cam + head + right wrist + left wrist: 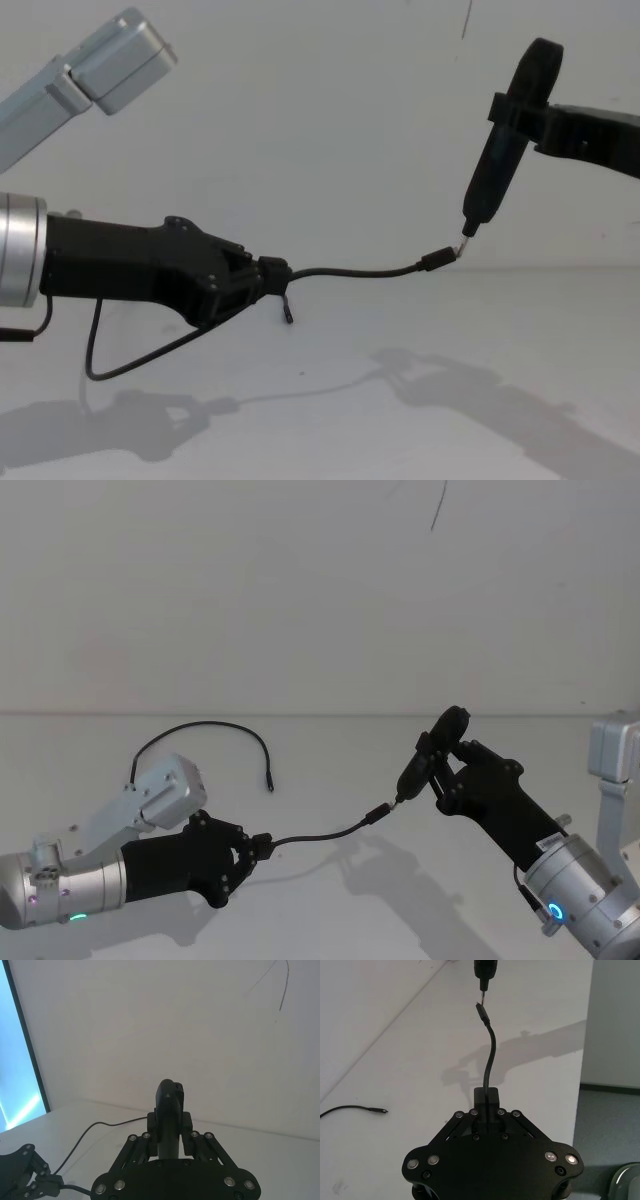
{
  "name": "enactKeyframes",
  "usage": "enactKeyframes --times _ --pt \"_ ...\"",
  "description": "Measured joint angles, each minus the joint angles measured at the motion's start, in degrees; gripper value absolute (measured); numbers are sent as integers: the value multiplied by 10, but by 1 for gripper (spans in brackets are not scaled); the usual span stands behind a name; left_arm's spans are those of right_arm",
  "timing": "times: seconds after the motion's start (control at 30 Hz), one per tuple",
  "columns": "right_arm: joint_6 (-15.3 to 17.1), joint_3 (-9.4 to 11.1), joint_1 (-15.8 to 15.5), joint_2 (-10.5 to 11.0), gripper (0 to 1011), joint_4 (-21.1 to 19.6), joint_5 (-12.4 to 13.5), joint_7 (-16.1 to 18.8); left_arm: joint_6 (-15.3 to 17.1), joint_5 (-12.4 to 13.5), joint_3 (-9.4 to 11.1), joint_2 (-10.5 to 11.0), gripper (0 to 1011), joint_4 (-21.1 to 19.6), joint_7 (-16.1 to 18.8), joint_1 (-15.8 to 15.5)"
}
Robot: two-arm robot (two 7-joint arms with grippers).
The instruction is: Pick up the data cable with the one hand.
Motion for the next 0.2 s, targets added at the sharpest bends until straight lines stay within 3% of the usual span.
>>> enactKeyframes --times 0.2 --pt "0 0 0 0 263 0 0 0 0 0 0 0 32 0 0 0"
